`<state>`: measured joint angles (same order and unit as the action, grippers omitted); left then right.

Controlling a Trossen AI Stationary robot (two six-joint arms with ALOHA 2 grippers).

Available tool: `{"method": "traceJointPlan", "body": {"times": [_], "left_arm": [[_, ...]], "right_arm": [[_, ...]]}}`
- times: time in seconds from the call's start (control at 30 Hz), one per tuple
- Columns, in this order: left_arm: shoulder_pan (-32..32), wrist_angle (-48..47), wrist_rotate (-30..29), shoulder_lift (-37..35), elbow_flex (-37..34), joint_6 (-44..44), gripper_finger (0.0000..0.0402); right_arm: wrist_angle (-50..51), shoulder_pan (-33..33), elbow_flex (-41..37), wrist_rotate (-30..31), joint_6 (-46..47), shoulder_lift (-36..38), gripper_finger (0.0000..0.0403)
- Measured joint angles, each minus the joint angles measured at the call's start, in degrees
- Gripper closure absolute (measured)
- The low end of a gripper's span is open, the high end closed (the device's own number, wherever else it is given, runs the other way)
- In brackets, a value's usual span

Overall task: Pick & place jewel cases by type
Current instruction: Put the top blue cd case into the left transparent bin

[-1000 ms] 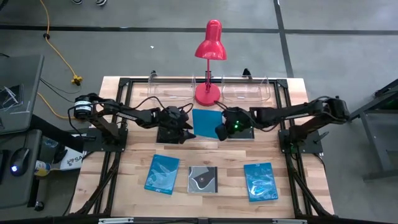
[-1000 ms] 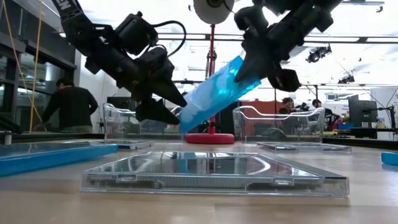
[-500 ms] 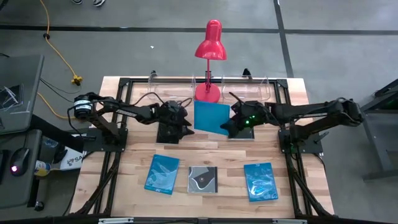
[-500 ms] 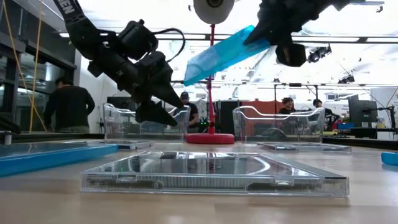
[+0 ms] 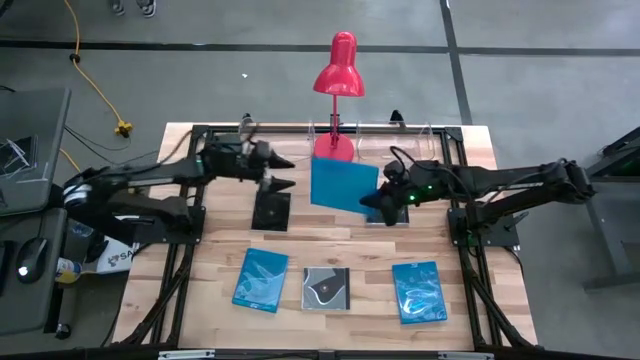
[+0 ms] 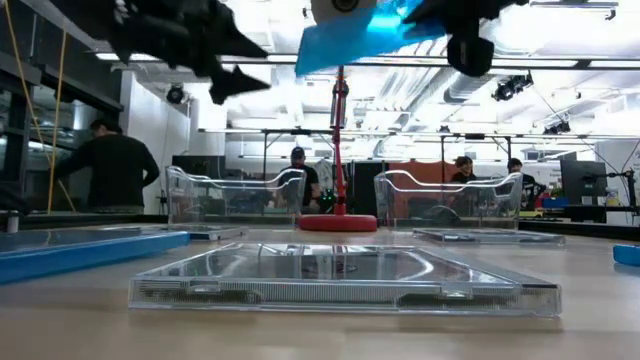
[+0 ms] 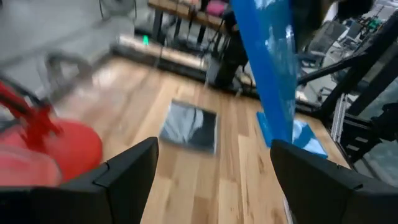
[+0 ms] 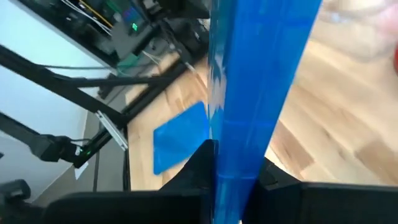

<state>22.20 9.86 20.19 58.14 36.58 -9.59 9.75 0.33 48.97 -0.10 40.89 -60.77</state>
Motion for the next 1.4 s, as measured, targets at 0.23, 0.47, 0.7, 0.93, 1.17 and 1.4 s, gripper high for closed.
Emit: {"method": "traceJointPlan", "body": {"times": [0.23, 0.47, 0.7, 0.93, 1.17, 1.4], "left_arm": [[-0.07, 3.75, 2.26, -5.89, 0.02, -1.09, 0.0096], [-0.09, 14.49, 8.57, -5.5, 0.02, -7.33, 0.0096], [-0.09, 16.89, 11.01, -4.8, 0.02, -10.8, 0.0096], [-0.09, 17.7, 10.56, -4.27, 0.02, -11.96, 0.0096], [-0.09, 18.45, 10.31, -4.25, 0.02, -13.04, 0.0096], [-0.09, 18.48, 11.02, -4.25, 0.02, -13.59, 0.0096]], "right_arm": [[-10.32, 0.95, 0.05, 0.83, -9.27, 0.0, 0.0381], [-14.34, 0.93, 0.07, 0.81, -14.81, -0.85, 0.0382], [-15.0, 0.89, 0.07, 0.8, -16.61, -1.52, 0.0383], [-19.09, -0.42, 0.43, 0.38, -16.95, -4.94, 0.0381], [-17.69, -2.38, 5.93, -3.48, -19.58, -10.66, 0.0381], [-14.65, -4.2, 11.56, -6.68, -21.32, -17.15, 0.0382]]}}
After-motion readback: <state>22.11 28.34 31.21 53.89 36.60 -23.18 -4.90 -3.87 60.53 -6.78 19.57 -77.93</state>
